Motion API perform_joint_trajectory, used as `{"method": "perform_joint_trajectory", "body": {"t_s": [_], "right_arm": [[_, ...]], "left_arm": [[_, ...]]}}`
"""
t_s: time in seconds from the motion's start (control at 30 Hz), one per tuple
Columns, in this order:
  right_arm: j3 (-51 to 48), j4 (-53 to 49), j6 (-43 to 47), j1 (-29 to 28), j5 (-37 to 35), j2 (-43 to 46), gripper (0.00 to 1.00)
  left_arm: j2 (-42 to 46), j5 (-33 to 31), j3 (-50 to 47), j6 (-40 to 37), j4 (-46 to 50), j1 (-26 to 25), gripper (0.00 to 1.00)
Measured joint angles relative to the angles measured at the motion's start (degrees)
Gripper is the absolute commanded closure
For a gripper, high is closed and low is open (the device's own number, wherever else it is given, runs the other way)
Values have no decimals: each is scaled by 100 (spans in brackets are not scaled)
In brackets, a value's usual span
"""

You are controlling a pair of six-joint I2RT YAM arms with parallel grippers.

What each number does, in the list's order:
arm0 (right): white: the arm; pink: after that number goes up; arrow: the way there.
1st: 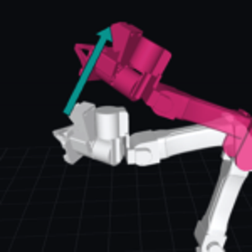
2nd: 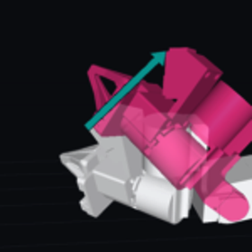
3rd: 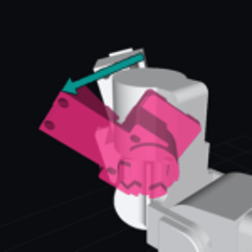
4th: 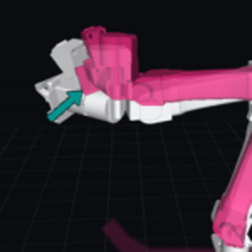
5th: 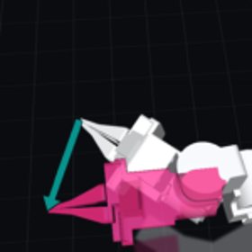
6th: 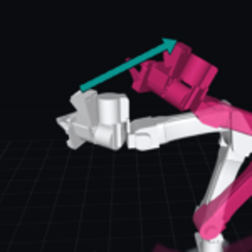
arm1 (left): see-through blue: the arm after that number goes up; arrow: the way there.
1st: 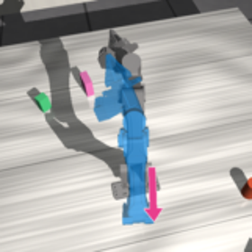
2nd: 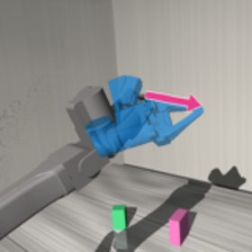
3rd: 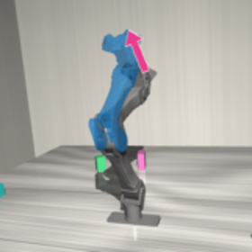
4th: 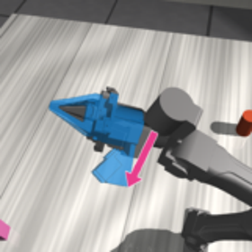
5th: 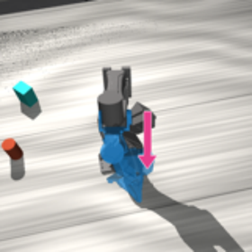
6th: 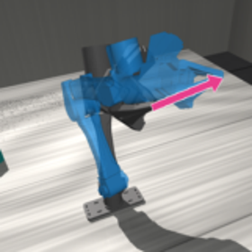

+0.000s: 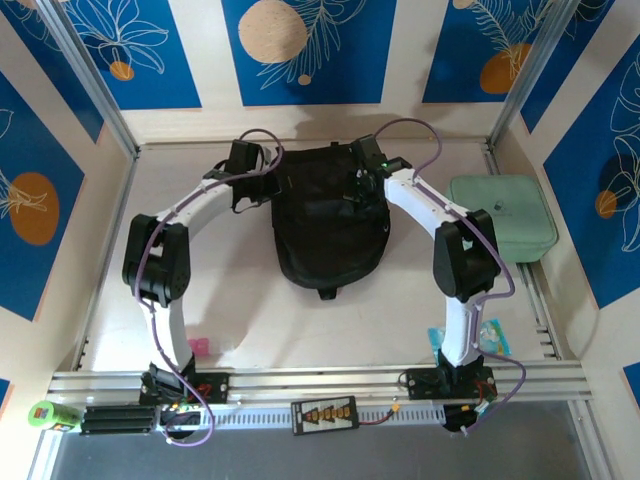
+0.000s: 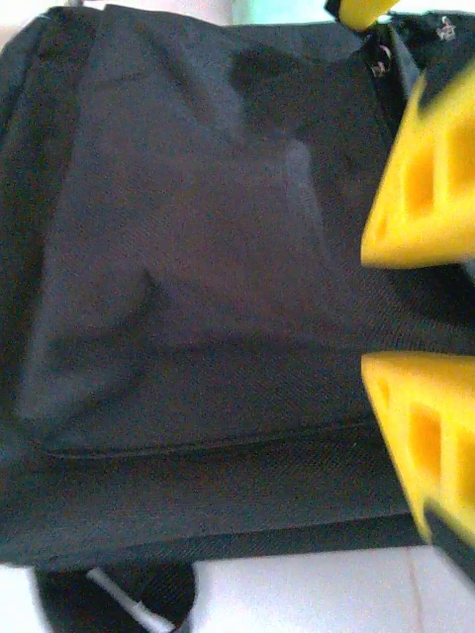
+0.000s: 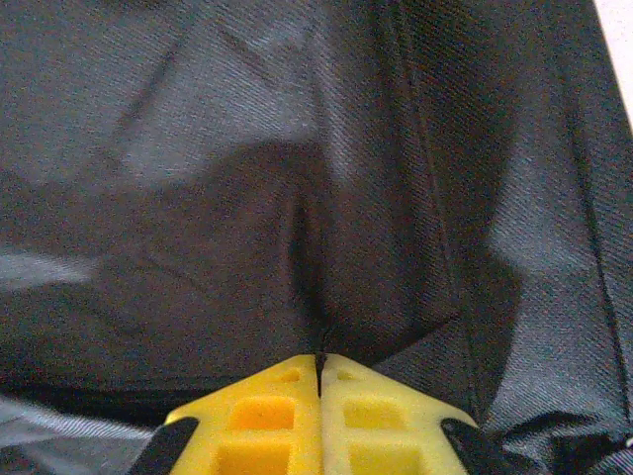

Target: Pack books, pencil case, and school supplies into a backpack

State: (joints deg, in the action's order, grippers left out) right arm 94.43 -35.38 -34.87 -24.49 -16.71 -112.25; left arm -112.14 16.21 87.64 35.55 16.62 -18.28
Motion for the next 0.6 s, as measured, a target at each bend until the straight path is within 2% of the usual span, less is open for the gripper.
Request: {"method": "perform_joint_trajectory", "body": {"t_s": [0.07, 0.17, 0.27, 0.33, 0.37, 0.5, 0.6], "right_arm": [[-2, -9, 50, -39, 26, 142, 51], [-138, 35, 201, -114, 42, 649, 35], [-570, 181, 332, -142, 2, 1515, 12], [-1095, 455, 498, -114, -125, 2218, 1], [-1432, 603, 608, -81, -216, 2625, 1], [-2894, 1263, 1001, 149, -667, 3980, 1], [-3963, 1794, 1152, 376, -1150, 4575, 1]], "left_arm": [[35, -146, 55, -44, 79, 2, 39], [264, -435, -4, -173, 330, 9, 28], [935, -809, -415, -313, 487, 50, 13], [1648, -1137, -892, -376, 483, 116, 4], [2065, -1325, -1193, -407, 446, 162, 0], [3510, -2170, -2435, -501, 177, 262, 0], [4295, -2994, -3506, -603, -92, 291, 0]]}}
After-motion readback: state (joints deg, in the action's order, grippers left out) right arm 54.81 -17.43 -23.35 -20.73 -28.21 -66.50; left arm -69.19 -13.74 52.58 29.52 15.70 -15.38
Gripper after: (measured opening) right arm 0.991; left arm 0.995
